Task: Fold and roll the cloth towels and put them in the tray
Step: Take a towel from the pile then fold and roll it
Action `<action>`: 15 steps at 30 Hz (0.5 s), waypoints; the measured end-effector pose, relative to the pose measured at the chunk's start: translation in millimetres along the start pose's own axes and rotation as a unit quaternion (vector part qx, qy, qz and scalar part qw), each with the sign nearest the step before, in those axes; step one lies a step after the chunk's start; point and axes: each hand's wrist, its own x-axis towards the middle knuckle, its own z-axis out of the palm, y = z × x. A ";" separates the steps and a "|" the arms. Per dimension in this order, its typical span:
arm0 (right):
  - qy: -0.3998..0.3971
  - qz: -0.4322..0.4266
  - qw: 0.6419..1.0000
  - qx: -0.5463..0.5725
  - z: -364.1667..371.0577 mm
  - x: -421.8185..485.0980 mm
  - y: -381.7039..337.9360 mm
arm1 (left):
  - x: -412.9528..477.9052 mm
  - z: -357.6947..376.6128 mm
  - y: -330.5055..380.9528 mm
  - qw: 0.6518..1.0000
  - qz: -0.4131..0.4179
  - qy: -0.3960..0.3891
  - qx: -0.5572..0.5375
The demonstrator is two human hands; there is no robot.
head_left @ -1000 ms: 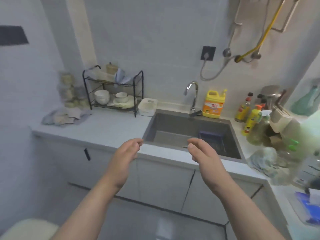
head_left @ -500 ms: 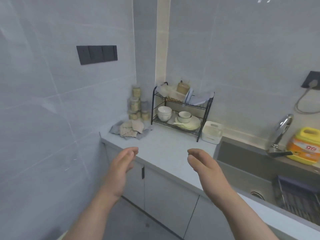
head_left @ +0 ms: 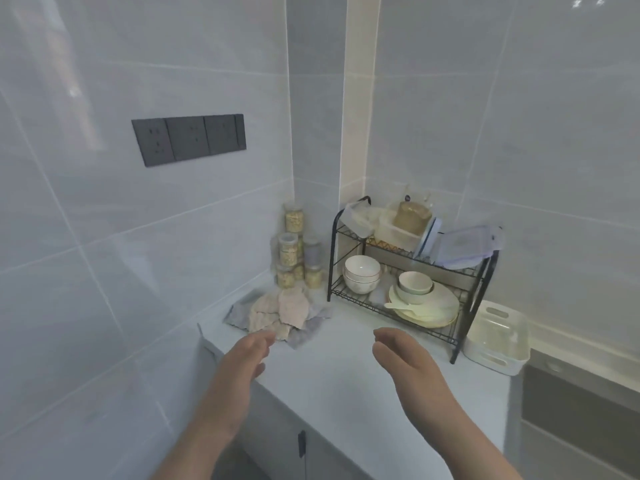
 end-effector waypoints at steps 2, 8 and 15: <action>-0.006 0.000 1.000 0.004 4.7 37.0 1.4 | 30.4 0.9 -2.8 1.000 -0.008 0.011 0.007; -0.059 0.022 0.998 0.004 35.3 121.1 5.1 | 102.7 -6.3 -16.5 0.998 -0.044 0.041 0.011; -0.061 0.055 0.996 -0.032 70.8 197.8 15.1 | 190.6 -19.5 -35.2 0.995 -0.091 0.021 0.020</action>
